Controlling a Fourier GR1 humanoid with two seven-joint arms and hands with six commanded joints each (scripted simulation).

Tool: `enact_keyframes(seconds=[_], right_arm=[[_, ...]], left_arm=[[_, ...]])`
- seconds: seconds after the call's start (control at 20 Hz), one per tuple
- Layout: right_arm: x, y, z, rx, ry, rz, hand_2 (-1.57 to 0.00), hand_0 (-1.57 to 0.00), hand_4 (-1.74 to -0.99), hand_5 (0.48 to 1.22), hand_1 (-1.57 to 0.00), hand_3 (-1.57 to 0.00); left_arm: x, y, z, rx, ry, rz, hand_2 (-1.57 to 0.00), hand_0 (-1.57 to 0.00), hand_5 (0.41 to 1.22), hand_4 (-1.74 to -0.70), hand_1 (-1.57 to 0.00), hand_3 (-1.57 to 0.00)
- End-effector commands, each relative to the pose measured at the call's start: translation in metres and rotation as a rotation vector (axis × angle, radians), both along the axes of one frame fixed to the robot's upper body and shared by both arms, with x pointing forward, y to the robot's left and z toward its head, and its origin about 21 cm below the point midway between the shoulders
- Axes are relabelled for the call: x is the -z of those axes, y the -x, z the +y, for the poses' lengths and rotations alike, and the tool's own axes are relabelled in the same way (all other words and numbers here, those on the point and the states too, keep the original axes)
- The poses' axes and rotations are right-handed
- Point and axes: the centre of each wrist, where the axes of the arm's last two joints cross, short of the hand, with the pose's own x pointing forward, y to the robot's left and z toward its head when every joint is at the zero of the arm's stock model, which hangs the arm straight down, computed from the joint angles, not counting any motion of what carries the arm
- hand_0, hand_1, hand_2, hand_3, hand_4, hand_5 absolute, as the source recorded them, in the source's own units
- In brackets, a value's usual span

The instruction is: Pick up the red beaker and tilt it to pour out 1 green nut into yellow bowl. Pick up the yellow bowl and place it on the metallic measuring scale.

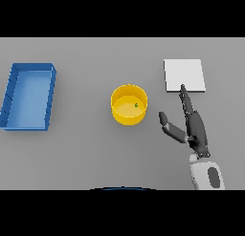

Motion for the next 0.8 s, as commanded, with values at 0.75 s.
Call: enact_keyframes(seconds=[0.75], right_arm=[[0.005, 0.000, -0.006, -0.026, 0.042, 0.001, 0.00, 0.00, -1.205, 0.704, 0.00, 0.00]], left_arm=[[0.159, 0.058, 0.085, -0.468, 0.616, 0.080, -1.57, -1.57, 1.221, -1.74, -1.57, -1.38]])
